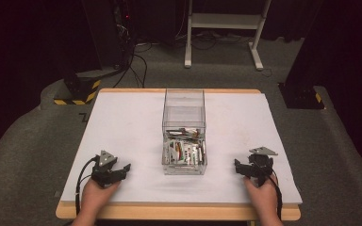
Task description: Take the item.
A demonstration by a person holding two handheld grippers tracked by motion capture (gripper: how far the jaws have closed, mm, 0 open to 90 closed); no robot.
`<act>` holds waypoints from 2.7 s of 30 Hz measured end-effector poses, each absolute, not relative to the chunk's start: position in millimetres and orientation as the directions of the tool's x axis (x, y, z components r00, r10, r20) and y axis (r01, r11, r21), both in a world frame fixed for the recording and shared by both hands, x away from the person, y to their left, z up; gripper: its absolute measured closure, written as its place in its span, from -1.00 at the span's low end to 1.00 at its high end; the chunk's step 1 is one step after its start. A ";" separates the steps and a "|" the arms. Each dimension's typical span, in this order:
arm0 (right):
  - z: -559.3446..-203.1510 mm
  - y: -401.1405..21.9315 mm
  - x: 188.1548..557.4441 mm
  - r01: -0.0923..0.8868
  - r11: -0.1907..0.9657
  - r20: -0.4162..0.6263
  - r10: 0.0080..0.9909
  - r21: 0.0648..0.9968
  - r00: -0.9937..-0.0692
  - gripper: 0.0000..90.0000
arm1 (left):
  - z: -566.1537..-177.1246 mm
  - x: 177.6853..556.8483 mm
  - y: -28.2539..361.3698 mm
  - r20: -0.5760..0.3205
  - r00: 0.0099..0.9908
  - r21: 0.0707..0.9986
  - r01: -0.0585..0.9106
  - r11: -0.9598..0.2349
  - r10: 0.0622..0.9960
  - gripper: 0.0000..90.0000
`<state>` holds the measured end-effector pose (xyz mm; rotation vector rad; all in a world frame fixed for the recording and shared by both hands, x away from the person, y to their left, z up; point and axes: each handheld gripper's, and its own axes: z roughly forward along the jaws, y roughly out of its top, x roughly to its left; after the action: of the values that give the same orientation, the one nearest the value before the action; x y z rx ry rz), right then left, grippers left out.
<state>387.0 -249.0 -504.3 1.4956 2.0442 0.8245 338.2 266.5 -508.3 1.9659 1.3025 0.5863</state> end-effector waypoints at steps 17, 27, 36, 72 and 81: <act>-504.3 -249.1 387.1 0.671 0.225 -0.025 0.956 0.706 -0.293 -0.75 | -508.2 339.1 266.4 -0.008 0.396 0.755 0.604 -0.254 0.918 -0.23; -504.3 -248.9 387.0 0.670 0.226 -0.027 0.956 0.707 -0.293 -0.75 | -508.2 339.2 266.5 -0.008 0.398 0.755 0.604 -0.256 0.917 -0.23; -504.2 -249.2 387.1 0.672 0.226 -0.027 0.956 0.705 -0.293 -0.75 | -508.1 339.3 266.4 -0.006 0.398 0.754 0.604 -0.257 0.917 -0.23; -504.1 -249.3 387.5 0.672 0.226 -0.026 0.955 0.705 -0.294 -0.75 | -487.5 330.4 250.2 0.015 0.432 0.810 0.524 -0.264 0.902 -0.21; -504.3 -249.3 387.3 0.671 0.227 -0.027 0.955 0.706 -0.295 -0.75 | -479.6 324.3 238.6 0.006 0.456 0.834 0.489 -0.256 0.890 -0.21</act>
<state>387.3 -249.3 -504.3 1.4931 2.0468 0.8218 324.3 238.6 -479.6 1.9013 1.1573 0.6292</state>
